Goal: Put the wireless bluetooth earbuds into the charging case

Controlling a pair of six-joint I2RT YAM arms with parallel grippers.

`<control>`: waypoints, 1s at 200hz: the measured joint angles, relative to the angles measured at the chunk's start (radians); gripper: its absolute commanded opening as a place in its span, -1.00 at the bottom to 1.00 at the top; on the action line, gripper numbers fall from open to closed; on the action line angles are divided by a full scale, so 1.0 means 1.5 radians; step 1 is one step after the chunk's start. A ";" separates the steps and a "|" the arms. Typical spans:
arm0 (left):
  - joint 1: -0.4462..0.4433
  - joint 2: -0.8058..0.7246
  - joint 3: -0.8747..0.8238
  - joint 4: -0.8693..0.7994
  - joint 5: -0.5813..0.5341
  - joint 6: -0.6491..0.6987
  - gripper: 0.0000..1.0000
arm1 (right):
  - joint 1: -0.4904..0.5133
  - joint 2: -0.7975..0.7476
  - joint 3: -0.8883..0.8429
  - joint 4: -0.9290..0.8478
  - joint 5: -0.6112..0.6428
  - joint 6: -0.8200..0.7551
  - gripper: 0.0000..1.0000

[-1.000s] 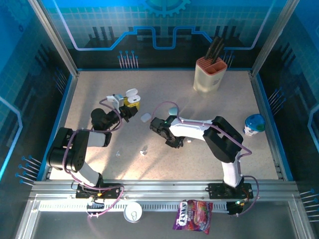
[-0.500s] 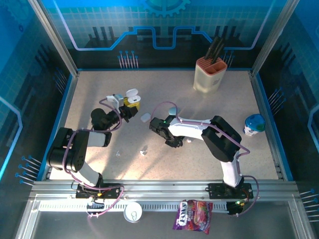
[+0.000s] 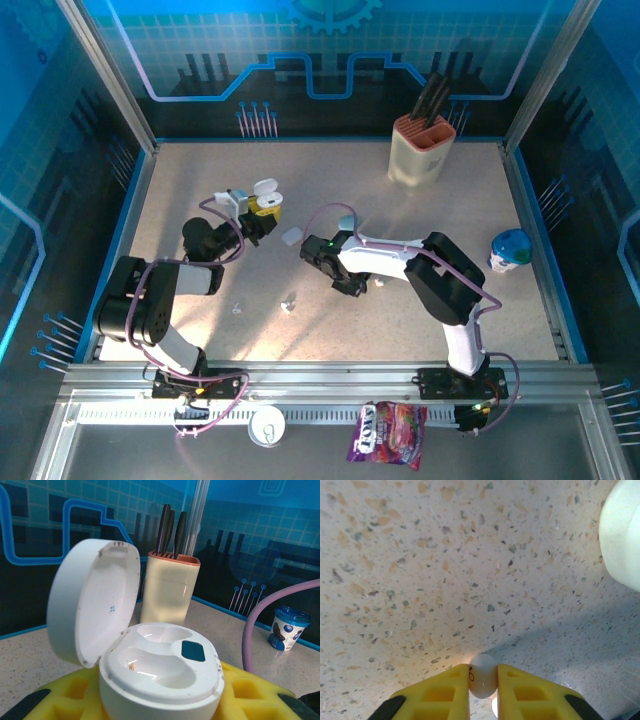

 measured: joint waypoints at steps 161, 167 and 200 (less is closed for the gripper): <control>-0.078 0.016 0.000 0.000 0.020 0.026 -0.39 | -0.310 -0.299 -0.211 0.213 -0.441 0.225 -0.63; -0.085 0.018 0.001 0.000 0.022 0.030 -0.40 | -0.325 -0.309 -0.223 0.229 -0.471 0.240 -0.63; -0.128 0.038 0.009 0.000 0.022 0.042 -0.41 | -0.378 -0.343 -0.270 0.301 -0.598 0.312 -0.63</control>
